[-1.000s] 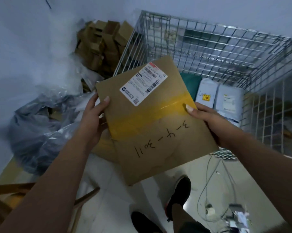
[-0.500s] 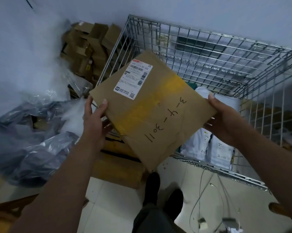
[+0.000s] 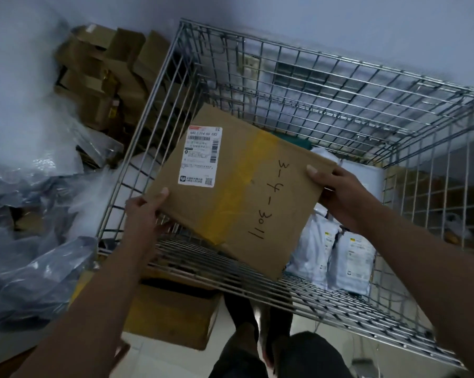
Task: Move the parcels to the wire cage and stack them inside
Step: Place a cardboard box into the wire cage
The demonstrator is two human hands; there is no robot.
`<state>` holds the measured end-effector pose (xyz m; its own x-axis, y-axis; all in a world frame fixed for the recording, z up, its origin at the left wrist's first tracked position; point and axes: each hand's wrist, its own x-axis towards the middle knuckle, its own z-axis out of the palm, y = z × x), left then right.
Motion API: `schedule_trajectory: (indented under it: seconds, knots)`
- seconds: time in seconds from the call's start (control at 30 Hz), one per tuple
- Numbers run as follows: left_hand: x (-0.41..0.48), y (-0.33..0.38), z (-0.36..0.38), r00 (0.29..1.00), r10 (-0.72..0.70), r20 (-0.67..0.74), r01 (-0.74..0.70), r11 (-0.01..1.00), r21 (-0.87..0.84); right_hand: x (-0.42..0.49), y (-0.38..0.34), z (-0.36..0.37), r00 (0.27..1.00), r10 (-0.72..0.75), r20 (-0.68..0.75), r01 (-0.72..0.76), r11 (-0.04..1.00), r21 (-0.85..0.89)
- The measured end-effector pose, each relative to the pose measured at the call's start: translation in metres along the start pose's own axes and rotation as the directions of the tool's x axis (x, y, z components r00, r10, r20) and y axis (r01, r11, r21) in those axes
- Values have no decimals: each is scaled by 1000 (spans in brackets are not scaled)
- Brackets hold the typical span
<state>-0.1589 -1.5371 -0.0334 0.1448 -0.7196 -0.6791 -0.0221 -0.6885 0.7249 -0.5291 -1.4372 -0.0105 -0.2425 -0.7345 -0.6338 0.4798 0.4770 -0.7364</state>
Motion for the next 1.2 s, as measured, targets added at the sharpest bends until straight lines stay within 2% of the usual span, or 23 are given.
schedule_trajectory:
  seconds: [0.07, 0.17, 0.27, 0.4, 0.53, 0.67, 0.87, 1.2]
  knots:
    - [11, 4, 1, 996, 84, -16, -80, 983, 166, 17, -5, -1, 1000, 12, -5, -12, 1000, 11]
    - [27, 8, 6, 989, 131, 70, -146, 943, 300, 38, -8, -1, 1000, 27, 1, -27, 1000, 11]
    - [37, 6, 10, 991, 108, 81, -131, 915, 381, 57, -6, 4, 999, 44, 3, -44, 999, 13]
    - [50, -4, 15, 998, 48, 31, -57, 874, 482, 78, 6, 9, 994, 66, -84, -64, 998, 22]
    - [67, -15, 16, 999, 43, 1, -36, 823, 567, 94, 23, 12, 992, 113, -59, -113, 994, -5]
    - [84, -22, 12, 999, 38, -22, -13, 726, 687, 113, 45, 15, 987, 135, -88, -139, 989, -43]
    - [101, -22, 7, 994, 7, 108, -84, 675, 733, 147, 67, 20, 976, 178, -122, -185, 981, -50]
    - [145, -50, 24, 994, -56, 91, -44, 557, 829, 187, 104, 24, 965, 228, -131, -248, 954, -170]
